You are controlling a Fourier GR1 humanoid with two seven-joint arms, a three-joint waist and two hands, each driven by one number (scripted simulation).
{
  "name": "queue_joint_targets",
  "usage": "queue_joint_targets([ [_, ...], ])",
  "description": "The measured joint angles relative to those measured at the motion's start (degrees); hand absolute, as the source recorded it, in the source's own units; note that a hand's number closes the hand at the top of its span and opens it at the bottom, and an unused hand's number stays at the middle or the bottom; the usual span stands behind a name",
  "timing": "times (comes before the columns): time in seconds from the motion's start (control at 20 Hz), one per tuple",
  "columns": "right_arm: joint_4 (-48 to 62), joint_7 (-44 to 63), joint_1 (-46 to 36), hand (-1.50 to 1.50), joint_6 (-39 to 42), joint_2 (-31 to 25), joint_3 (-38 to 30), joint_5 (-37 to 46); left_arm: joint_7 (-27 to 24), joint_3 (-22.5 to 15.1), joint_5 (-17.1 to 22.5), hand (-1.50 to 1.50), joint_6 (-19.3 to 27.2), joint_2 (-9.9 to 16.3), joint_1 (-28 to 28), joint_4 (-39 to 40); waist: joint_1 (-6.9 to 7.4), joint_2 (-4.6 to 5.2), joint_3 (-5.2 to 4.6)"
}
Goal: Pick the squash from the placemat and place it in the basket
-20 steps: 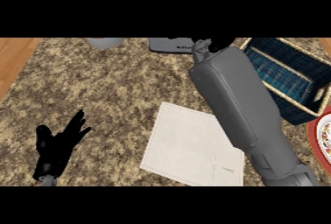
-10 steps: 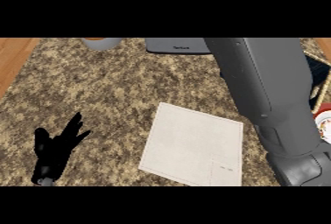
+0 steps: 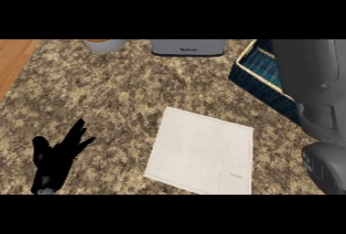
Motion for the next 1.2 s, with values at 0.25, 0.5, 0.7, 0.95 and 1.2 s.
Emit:
queue_joint_targets([
  [0.25,3.5,-2.2,0.6,1.50,-0.3,-2.9,-3.3,0.2,-1.6,0.5,-0.2,0.00,-0.3,-0.3,0.3,0.7,-0.18,0.01,0.10],
  [0.5,5.5,-4.8,2.7,1.50,-2.2,-4.5,-6.3,-1.2,-0.5,1.1,0.6,0.00,-1.3,0.3,0.1,0.4,-0.24,0.03,0.06],
  [0.7,5.5,-6.7,4.9,1.50,-4.8,-5.3,-9.1,-3.1,-0.5,1.1,-0.1,0.00,-0.8,-0.1,0.3,0.6,-0.41,-0.04,0.15],
  [0.95,3.7,-10.0,10.0,1.50,-11.2,-5.0,-13.2,-7.5,-0.9,1.1,-0.7,0.00,-0.2,-0.6,0.8,0.2,-0.56,-0.09,0.26],
  [1.2,3.5,-13.0,13.8,1.50,-15.7,-4.4,-14.8,-10.5,0.4,1.3,-1.1,0.00,-0.1,-0.6,0.5,0.1,-0.57,-0.14,0.30],
])
